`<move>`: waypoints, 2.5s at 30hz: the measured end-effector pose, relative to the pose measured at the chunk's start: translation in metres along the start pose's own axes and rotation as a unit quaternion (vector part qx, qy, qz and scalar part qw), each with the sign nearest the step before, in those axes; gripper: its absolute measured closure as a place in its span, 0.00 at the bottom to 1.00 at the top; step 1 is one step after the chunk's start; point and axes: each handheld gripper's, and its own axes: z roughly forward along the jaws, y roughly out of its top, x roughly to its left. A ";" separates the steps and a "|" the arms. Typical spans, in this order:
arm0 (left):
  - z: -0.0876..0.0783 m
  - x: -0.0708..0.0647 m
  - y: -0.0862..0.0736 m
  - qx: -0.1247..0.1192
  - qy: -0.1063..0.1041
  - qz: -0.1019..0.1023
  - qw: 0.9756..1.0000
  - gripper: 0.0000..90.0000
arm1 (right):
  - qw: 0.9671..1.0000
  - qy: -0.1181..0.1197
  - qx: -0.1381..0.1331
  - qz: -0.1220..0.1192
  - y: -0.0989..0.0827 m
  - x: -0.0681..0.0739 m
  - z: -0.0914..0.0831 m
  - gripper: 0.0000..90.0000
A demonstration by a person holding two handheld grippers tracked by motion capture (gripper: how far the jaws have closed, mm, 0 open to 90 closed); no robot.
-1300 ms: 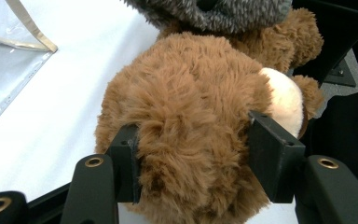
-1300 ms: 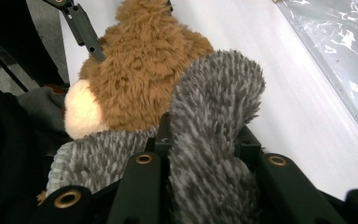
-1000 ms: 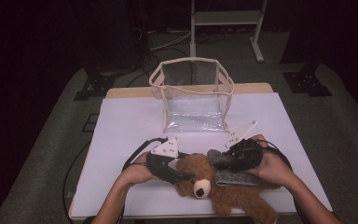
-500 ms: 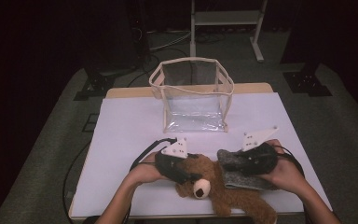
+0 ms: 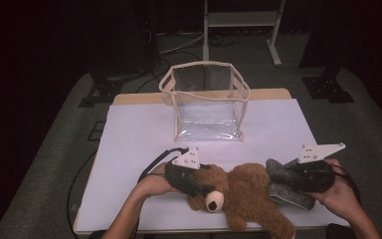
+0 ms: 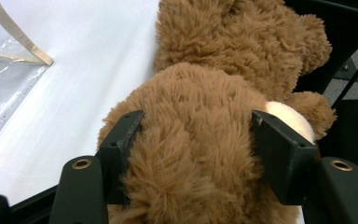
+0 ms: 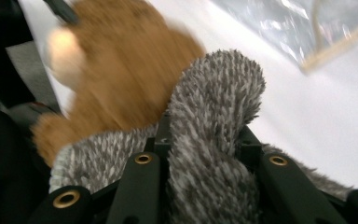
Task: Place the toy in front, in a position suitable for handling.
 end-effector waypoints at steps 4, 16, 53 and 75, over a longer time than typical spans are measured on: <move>0.000 -0.001 0.000 -0.002 0.001 -0.002 1.000 0.41 | 0.999 0.013 -0.016 0.044 -0.023 -0.013 -0.004 0.77; -0.001 -0.002 -0.001 0.001 0.000 0.005 1.000 0.41 | 0.999 0.000 -0.027 0.043 -0.014 -0.018 -0.017 0.77; 0.025 0.015 0.003 0.010 -0.077 -0.063 0.995 0.08 | 0.994 0.094 -0.041 0.034 -0.003 -0.001 0.026 0.77; -0.038 0.067 0.014 0.027 0.073 -0.024 0.997 0.54 | 0.992 0.097 -0.067 0.032 0.082 -0.054 0.057 0.78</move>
